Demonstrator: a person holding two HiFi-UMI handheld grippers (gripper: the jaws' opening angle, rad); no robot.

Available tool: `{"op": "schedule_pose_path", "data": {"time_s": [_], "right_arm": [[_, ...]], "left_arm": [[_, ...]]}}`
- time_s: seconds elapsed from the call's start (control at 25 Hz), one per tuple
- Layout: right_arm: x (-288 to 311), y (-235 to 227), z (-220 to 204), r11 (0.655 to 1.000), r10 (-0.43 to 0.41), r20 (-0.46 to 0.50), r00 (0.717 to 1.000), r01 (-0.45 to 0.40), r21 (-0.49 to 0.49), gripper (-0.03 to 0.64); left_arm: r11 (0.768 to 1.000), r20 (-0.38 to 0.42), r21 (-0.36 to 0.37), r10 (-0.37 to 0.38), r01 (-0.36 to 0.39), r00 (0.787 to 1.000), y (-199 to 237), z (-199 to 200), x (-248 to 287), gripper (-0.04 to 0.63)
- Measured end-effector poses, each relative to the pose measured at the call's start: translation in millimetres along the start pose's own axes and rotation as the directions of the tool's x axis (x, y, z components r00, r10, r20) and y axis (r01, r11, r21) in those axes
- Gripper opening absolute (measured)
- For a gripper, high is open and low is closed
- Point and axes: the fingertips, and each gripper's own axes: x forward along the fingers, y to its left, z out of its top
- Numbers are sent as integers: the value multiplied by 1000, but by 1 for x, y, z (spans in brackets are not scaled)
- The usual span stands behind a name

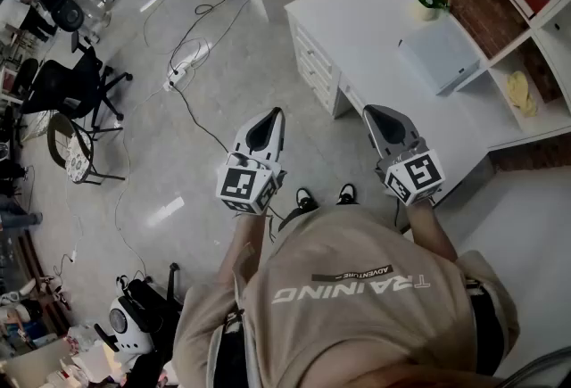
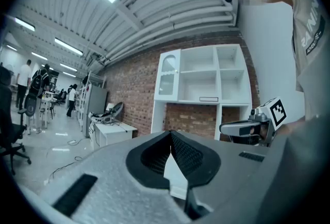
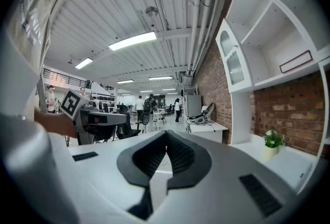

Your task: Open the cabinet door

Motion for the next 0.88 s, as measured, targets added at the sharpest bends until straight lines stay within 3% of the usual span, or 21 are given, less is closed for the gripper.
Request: {"op": "schedule_pose_path", "data": {"time_s": [0.16, 0.4, 0.6, 0.88], "right_arm": [[-3, 5, 3, 1000, -4, 0, 1000, 4, -6, 14], [4, 11, -3, 999, -33, -17, 999, 33, 6, 14], [22, 9, -1, 997, -80, -29, 996, 80, -3, 14], [44, 3, -8, 990, -138, -58, 989, 137, -23, 14]], "left_arm": [[1000, 48, 6, -23, 23, 999, -11, 14, -3, 8], [999, -14, -33, -18, 18, 1000, 8, -9, -11, 8], [999, -14, -34, -15, 15, 1000, 38, -7, -11, 8], [995, -19, -45, -87, 86, 996, 54, -18, 7, 8]]}}
